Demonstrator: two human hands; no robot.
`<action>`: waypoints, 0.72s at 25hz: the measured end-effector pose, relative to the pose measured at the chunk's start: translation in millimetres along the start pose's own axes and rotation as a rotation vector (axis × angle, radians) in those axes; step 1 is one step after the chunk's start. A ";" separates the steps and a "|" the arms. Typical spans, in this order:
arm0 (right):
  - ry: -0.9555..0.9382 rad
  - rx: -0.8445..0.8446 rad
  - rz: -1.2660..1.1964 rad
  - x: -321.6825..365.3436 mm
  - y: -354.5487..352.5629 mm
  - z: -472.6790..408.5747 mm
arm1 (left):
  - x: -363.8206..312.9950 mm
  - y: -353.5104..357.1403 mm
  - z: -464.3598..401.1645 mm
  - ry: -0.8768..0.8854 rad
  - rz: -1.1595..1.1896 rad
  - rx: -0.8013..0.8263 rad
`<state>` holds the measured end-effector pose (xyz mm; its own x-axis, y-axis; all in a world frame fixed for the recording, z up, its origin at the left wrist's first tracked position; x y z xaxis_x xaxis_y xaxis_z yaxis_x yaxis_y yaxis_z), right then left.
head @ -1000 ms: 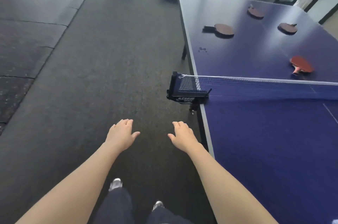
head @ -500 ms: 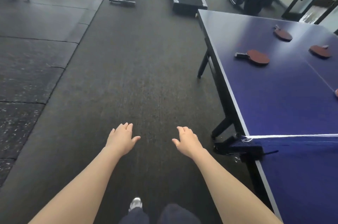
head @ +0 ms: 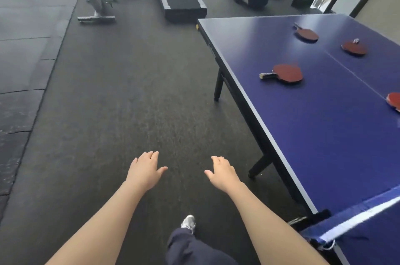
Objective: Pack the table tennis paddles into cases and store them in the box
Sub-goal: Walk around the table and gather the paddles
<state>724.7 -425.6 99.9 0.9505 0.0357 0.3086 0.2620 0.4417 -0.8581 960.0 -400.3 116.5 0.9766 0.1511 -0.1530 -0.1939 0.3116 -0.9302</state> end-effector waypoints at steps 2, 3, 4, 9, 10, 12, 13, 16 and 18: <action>0.061 -0.024 -0.072 -9.0 -21.1 -34.9 | -16.0 -18.4 -45.6 0.050 -0.032 0.005; 0.095 -0.044 -0.106 -16.7 -31.6 -50.0 | -28.4 -27.1 -68.7 0.088 -0.046 0.002; 0.118 -0.069 -0.127 -24.7 -42.6 -64.1 | -42.6 -36.0 -91.6 0.124 -0.062 -0.011; 0.295 -0.179 -0.255 -78.0 -89.1 -103.6 | -132.8 -65.2 -186.5 0.356 -0.129 -0.026; 0.343 -0.204 -0.276 -91.8 -97.0 -109.1 | -154.8 -68.6 -205.0 0.419 -0.146 -0.034; 0.451 -0.264 -0.335 -121.1 -111.4 -116.7 | -203.1 -73.1 -238.3 0.539 -0.141 -0.019; 0.504 -0.293 -0.359 -136.0 -117.2 -120.2 | -227.4 -72.9 -253.7 0.603 -0.139 -0.015; 0.663 -0.372 -0.421 -178.7 -133.1 -129.1 | -294.2 -70.4 -296.7 0.779 -0.148 0.004; 0.793 -0.418 -0.484 -204.8 -144.5 -134.1 | -338.3 -69.6 -327.1 0.896 -0.152 0.031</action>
<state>514.5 -617.0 105.7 0.5241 -0.7352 0.4298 0.5402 -0.1032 -0.8352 673.5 -780.0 123.9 0.6961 -0.6753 -0.2440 -0.0471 0.2962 -0.9540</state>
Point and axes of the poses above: each hand's wrist, its own z-axis away from the middle knuckle, its own y-axis out of the palm, x = y × z, the point moved 1 cm from there along -z, towards the middle knuckle, and after that the axes turned 3 degrees about -x, right-handed, at the moved point
